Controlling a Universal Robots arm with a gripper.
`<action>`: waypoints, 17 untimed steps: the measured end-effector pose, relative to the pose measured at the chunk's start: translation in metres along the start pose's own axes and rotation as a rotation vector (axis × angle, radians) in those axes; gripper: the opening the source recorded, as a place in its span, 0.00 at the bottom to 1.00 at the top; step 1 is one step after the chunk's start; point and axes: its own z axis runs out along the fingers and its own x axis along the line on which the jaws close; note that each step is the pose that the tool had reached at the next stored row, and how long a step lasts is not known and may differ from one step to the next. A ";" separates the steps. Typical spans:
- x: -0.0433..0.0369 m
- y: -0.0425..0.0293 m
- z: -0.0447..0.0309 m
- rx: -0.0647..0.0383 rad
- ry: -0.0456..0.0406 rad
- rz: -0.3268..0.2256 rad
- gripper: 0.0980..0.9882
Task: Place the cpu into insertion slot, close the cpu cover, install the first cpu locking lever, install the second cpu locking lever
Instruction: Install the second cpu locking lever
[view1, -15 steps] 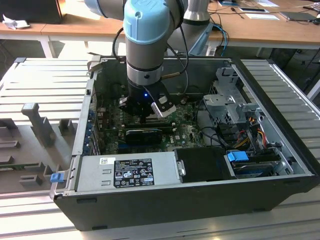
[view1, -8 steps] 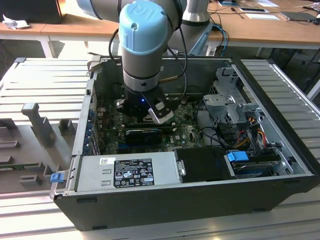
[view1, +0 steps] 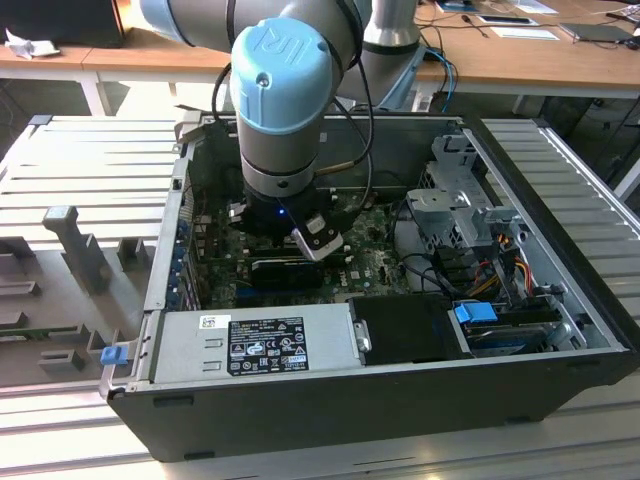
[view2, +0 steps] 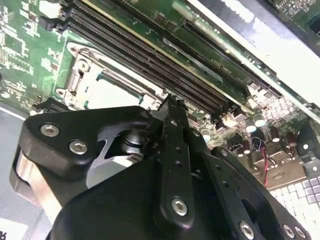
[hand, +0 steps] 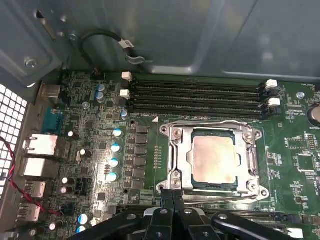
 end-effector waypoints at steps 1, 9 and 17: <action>0.0012 -0.0008 0.0022 -0.001 0.0000 0.000 0.01; 0.0035 -0.0036 0.0117 -0.032 -0.0016 0.000 0.01; 0.0075 -0.0027 0.0156 -0.052 -0.0027 0.000 0.01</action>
